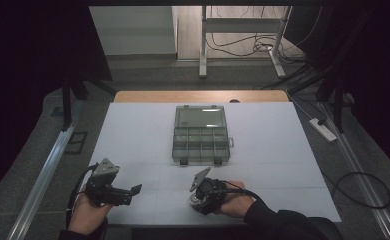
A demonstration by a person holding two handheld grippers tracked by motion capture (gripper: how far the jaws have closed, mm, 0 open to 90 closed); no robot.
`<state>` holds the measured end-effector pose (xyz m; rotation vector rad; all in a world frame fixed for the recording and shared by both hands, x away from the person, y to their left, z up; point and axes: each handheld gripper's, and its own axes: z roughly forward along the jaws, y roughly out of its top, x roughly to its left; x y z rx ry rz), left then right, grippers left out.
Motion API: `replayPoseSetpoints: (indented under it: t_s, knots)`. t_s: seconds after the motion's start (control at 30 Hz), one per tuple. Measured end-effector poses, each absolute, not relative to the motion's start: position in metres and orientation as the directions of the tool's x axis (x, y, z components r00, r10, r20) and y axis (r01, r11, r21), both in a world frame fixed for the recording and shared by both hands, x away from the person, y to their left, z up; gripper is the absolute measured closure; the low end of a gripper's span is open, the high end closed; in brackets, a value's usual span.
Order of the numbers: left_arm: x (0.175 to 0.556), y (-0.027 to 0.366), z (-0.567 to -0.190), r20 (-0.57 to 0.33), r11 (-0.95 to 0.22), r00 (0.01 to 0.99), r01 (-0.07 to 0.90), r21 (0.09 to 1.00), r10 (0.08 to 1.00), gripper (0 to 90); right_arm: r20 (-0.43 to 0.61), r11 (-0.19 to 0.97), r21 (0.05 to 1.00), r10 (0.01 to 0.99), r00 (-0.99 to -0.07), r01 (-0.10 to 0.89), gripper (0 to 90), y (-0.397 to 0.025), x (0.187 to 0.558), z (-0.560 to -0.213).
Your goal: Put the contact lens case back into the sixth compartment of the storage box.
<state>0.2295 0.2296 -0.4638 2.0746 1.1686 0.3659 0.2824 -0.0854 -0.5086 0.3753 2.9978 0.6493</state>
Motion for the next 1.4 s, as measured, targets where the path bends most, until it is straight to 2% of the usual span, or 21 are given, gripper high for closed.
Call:
replayPoseSetpoints:
  t_s: [1.4]
  knots:
    - [0.230,0.230,-0.464,-0.104,-0.325,0.546,0.630,0.705,0.831,0.0,0.045,0.764,0.546,0.384,-0.922,0.344,48.6,-0.099,0.319,-0.473]
